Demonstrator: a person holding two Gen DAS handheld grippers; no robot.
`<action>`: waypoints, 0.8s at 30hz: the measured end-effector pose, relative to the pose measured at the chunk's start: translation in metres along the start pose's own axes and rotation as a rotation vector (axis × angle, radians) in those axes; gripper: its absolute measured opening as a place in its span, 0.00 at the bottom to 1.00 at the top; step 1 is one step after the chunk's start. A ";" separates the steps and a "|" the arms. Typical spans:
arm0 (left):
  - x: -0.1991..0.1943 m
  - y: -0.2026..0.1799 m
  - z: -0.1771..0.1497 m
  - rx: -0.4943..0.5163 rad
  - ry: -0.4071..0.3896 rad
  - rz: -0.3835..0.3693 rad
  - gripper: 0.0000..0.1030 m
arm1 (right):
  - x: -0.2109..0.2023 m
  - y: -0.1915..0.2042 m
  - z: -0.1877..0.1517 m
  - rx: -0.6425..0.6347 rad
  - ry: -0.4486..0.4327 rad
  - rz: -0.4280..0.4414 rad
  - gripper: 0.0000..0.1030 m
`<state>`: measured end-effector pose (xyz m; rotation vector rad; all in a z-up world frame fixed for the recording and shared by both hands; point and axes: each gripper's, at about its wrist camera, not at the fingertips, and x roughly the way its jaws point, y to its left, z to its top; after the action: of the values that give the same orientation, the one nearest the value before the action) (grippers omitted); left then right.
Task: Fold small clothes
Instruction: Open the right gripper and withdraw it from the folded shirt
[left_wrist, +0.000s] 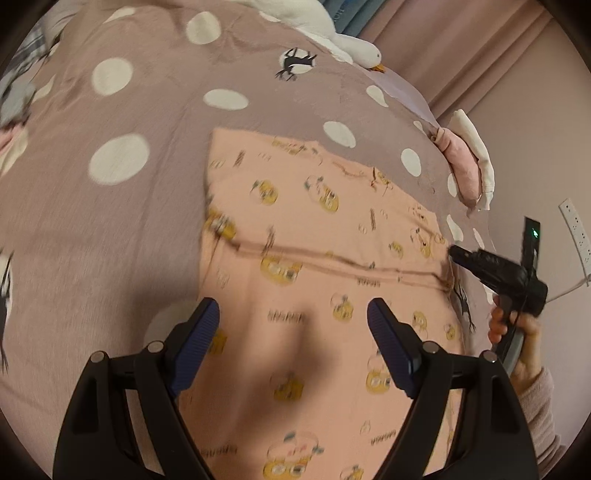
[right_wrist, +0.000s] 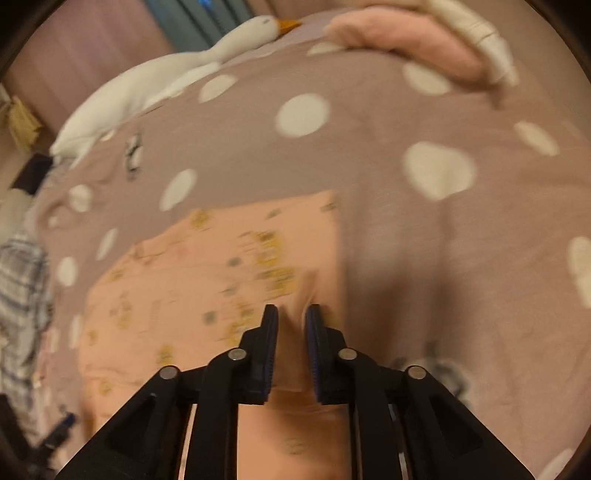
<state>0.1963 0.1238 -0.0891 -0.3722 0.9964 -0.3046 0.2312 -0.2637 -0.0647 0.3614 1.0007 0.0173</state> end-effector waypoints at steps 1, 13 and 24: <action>0.003 -0.003 0.006 0.009 -0.004 0.004 0.80 | -0.006 -0.002 0.000 -0.006 -0.031 -0.029 0.17; 0.069 0.003 0.038 0.088 0.046 0.131 0.59 | 0.003 0.029 -0.033 -0.262 0.011 0.067 0.17; 0.033 -0.003 0.009 0.135 0.003 0.175 0.77 | -0.019 0.028 -0.050 -0.251 0.013 0.076 0.19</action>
<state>0.2212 0.1093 -0.1085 -0.1611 0.9989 -0.2126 0.1838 -0.2265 -0.0650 0.1688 0.9841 0.2122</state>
